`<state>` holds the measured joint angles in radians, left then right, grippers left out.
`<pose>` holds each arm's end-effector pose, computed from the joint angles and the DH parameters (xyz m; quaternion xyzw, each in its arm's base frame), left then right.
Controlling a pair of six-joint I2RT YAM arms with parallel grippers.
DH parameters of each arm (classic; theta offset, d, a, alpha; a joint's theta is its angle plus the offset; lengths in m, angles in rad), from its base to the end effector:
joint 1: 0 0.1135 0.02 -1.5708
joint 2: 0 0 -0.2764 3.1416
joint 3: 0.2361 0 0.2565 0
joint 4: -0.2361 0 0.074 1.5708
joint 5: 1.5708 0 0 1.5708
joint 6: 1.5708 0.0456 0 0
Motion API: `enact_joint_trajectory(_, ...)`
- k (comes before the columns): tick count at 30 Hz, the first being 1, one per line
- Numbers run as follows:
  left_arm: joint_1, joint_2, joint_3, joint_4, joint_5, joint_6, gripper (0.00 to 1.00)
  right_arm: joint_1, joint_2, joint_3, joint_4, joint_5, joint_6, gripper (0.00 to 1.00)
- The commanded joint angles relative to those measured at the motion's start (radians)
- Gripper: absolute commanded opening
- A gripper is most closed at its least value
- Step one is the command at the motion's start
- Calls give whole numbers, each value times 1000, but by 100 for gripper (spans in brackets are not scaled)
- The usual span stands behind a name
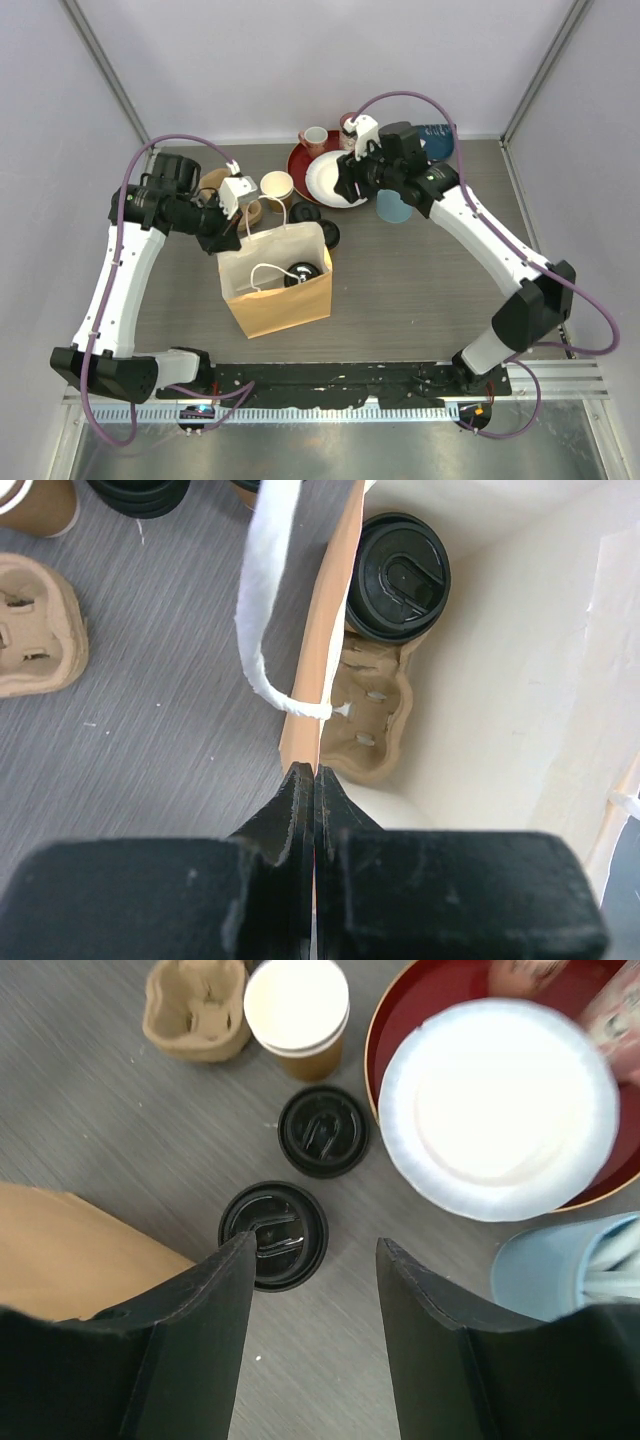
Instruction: Pack the takeout coffee
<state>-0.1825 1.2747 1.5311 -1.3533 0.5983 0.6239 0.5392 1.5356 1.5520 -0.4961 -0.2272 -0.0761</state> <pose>0.2081 -0.0645 0.3998 0.4281 0.8273 -0.2304 0.2816 0.3068 0.1956 0.3992 -0.3132 0.7916 0.2126 0.4795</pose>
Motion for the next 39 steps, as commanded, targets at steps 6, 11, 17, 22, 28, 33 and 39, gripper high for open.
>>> enact_joint_trajectory(6,-2,-60,18,-227,-77,-41,0,2,161,10,18,-83,3,56)
enact_joint_trajectory(11,-2,-54,11,-221,-88,-56,0,2,228,42,-1,-133,-97,56)
enact_joint_trajectory(17,-2,-51,8,-211,-81,-61,0,2,389,204,-195,-190,-217,49)
enact_joint_trajectory(22,-2,-57,-5,-207,-75,-50,0,5,455,273,-279,-221,-240,47)
enact_joint_trajectory(28,-2,-51,-6,-207,-68,-38,0,18,471,273,-292,-221,-269,47)
enact_joint_trajectory(33,-2,-46,-3,-207,-60,-30,0,24,506,287,-308,-202,-277,47)
enact_joint_trajectory(39,-2,-48,-2,-210,-60,-27,0,34,535,304,-305,-187,-281,45)
